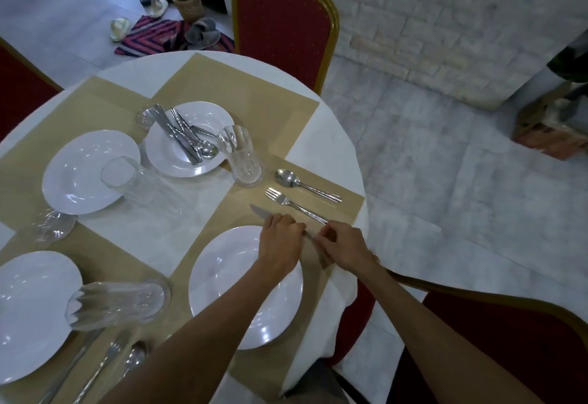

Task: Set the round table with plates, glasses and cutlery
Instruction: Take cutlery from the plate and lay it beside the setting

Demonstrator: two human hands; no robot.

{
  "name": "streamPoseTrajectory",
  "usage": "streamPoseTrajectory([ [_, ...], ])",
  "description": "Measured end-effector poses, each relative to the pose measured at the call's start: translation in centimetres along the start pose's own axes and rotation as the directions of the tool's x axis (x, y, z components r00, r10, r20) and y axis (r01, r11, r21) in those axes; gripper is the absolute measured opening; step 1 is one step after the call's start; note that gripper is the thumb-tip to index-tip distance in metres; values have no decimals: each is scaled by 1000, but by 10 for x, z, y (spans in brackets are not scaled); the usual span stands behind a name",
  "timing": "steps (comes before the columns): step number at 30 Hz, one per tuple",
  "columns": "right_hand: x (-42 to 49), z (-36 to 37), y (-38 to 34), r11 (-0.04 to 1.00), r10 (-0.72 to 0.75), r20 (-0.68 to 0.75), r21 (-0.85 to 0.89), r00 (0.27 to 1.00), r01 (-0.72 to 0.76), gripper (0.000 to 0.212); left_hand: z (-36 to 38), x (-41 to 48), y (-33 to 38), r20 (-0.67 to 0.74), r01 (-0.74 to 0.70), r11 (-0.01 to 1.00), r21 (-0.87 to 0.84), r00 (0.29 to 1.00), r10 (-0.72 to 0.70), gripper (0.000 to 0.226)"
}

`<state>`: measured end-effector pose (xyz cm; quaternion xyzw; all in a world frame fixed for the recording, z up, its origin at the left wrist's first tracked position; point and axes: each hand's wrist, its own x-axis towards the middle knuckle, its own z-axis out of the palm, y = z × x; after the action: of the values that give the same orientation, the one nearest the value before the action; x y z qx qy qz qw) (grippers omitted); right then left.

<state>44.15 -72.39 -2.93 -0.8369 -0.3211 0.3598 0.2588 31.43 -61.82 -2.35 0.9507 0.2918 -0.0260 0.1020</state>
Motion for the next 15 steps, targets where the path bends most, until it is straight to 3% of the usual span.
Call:
streamPoseTrajectory([
  [6, 0, 9, 5, 958, -116, -34, -269, 993, 103, 10, -1, 10, 7, 32, 39, 999, 20, 999, -39, 22],
  [15, 0, 18, 15, 921, -178, -90, -365, 980, 134, 17, 3, 14, 5, 79, 57, 996, 72, 995, -62, 18],
])
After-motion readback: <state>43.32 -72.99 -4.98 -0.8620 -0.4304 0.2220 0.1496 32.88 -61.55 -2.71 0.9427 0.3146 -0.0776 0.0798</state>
